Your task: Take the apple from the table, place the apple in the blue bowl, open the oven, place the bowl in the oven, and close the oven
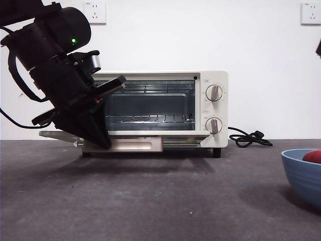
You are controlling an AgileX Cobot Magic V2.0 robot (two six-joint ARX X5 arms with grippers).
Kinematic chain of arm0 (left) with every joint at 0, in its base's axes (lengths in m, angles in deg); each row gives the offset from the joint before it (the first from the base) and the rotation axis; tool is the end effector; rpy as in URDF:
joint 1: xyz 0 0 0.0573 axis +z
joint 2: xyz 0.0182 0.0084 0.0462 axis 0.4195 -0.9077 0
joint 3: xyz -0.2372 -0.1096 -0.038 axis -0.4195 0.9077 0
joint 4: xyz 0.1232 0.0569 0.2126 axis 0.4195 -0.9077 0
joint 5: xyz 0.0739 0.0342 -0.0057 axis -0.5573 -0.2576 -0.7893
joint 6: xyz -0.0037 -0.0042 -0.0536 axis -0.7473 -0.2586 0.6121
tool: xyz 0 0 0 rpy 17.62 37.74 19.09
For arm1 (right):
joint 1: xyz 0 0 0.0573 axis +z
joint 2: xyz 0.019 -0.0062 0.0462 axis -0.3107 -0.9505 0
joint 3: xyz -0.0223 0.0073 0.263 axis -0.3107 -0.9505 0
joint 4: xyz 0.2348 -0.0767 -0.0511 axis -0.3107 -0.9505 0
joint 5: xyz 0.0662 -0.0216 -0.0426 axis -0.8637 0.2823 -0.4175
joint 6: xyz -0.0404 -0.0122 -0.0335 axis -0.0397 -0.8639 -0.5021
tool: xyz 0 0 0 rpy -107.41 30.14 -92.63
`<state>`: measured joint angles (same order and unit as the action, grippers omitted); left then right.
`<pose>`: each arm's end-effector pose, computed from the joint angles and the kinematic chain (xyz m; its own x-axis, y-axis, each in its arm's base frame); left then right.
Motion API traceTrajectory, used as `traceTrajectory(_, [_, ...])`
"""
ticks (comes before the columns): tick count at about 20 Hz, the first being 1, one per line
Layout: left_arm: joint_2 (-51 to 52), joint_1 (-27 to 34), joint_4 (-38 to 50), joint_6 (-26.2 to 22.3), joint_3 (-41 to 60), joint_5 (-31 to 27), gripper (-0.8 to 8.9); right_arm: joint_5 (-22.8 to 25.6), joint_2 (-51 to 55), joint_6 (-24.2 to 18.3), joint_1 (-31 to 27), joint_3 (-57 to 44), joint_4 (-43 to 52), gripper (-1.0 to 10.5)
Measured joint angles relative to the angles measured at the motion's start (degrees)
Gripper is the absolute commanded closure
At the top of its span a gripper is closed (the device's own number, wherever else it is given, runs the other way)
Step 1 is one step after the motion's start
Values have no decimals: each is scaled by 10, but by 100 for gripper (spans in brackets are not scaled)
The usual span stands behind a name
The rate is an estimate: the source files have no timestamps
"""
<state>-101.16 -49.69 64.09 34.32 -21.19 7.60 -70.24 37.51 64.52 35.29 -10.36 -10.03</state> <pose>0.2906 -0.1415 0.1931 0.4360 -0.4336 -0.7886 0.3432 0.8902 -0.2998 0.1396 0.0505 0.2936 0.5480 0.4189 -0.7241 -0.1937 0.9056 0.3773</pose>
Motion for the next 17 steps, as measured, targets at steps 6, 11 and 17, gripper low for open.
traceTrajectory(6, [0,-26,5,-2,11,-15,821,52,-10,10,0,0,-42,839])
traceTrajectory(11, [3,-43,-32,-17,11,-8,821,81,-29,17,0,0,-68,854])
traceTrajectory(17, [97,-53,-111,-49,12,2,820,124,-75,21,-12,0,-136,828])
